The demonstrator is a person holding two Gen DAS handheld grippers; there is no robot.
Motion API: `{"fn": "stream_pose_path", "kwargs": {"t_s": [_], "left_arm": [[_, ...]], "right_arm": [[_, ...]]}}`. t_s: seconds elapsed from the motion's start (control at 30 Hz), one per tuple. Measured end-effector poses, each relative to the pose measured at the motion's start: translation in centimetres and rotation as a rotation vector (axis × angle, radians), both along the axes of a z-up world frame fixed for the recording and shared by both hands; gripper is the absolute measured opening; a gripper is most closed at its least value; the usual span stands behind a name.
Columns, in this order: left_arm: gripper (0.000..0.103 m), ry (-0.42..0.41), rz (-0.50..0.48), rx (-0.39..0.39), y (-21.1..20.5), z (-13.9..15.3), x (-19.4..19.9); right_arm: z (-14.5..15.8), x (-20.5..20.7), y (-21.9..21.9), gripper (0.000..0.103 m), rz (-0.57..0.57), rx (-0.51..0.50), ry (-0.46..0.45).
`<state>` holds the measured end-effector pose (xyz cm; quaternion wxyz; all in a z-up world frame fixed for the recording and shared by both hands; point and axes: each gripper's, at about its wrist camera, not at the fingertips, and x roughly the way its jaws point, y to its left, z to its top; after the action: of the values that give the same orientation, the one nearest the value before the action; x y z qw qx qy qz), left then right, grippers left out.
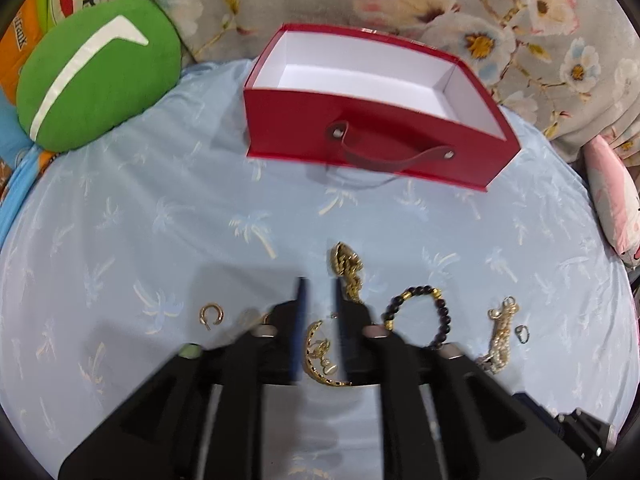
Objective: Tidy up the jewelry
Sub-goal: 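Grasp the gold square ornament with the left tool while the right tool grasps the silver watch, then carry the ornament and watch into the red box and open both tools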
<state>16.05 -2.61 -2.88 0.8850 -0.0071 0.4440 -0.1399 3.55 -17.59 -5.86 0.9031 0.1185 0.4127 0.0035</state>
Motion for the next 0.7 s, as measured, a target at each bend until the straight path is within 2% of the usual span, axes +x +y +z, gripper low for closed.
{"fn": "stream_pose_path", "kwargs": {"t_s": [0.03, 0.07, 0.27, 0.37, 0.4, 0.53, 0.7], "left_arm": [[0.056, 0.003, 0.004, -0.010, 0.0, -0.4, 0.2], [0.059, 0.003, 0.014, -0.008, -0.2, -0.7, 0.5], [0.058, 0.029, -0.027, 0.064, -3.8, -3.2, 3.7], [0.032, 0.068, -0.029, 0.045, -4.2, -4.1, 4.3], [0.020, 0.080, -0.031, 0.035, -4.2, -4.3, 4.4], [0.018, 0.084, -0.033, 0.010, -3.9, -4.1, 4.1], [0.017, 0.037, -0.033, -0.020, -2.9, -2.1, 3.0]], "right_arm": [[-0.5, 0.0, 0.1, 0.006, 0.001, 0.004, 0.014], [-0.9, 0.0, 0.2, 0.006, 0.002, 0.006, 0.023], [-1.5, 0.0, 0.3, 0.005, 0.004, 0.001, 0.036], [-1.5, 0.1, 0.2, 0.004, -0.001, 0.000, 0.036], [-1.5, 0.1, 0.2, 0.004, -0.003, 0.000, 0.036], [-1.7, 0.1, -0.1, 0.004, -0.006, -0.002, 0.036], [-1.9, 0.0, -0.5, 0.004, -0.002, 0.002, 0.042]]}}
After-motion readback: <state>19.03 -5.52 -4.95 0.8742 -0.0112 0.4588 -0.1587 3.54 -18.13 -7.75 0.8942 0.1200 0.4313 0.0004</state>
